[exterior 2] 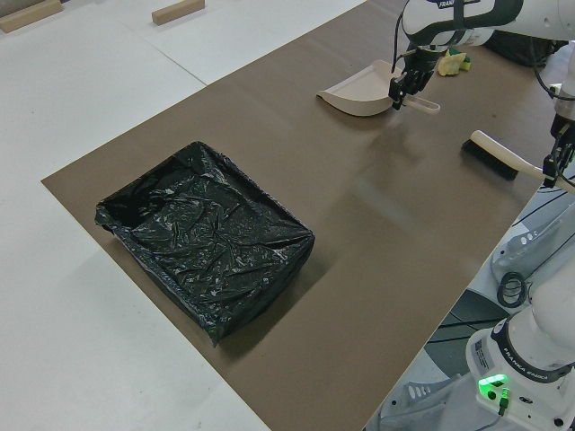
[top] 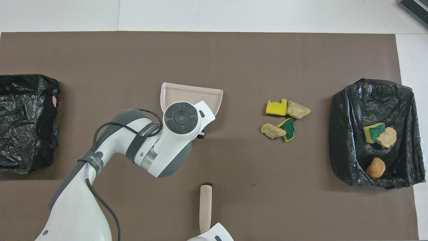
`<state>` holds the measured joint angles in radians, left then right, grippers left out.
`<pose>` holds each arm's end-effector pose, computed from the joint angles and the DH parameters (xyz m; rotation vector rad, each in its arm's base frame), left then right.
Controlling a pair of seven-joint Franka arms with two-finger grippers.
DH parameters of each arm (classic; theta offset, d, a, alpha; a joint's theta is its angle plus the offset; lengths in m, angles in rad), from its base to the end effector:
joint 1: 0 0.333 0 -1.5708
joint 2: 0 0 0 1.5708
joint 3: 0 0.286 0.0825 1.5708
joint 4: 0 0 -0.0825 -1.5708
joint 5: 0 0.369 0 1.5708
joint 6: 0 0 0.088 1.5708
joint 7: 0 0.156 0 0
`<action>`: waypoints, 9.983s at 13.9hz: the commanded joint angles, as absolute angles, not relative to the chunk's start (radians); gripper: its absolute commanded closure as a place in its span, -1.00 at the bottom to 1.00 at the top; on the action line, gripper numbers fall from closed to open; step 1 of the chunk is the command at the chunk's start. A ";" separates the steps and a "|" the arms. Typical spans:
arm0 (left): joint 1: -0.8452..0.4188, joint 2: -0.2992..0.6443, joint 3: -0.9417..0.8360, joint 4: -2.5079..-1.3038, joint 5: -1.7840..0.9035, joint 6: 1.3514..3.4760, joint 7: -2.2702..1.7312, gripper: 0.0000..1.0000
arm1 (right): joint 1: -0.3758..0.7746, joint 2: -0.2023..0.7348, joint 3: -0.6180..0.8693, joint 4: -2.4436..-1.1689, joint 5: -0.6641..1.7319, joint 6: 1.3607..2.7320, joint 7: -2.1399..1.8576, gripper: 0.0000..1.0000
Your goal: Sweep and dump trash in bin
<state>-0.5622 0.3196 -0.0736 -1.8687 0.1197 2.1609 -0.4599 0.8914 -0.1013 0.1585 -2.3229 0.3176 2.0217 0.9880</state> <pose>0.4897 -0.3483 0.2746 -3.0415 0.3674 -0.0263 0.1996 0.4101 0.3006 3.0626 -0.1664 -0.4961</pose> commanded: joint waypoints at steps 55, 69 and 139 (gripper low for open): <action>-0.523 0.086 -0.071 -2.134 0.331 2.103 0.684 1.00 | 0.249 0.089 0.146 -1.987 0.720 1.699 0.262 1.00; -0.518 0.086 -0.069 -2.137 0.322 2.106 0.635 1.00 | 0.333 0.295 0.186 -1.845 0.151 1.755 0.089 1.00; -0.273 -0.073 -0.067 -2.213 0.304 2.046 0.867 1.00 | 0.641 -0.176 0.187 -2.376 0.477 1.920 0.574 1.00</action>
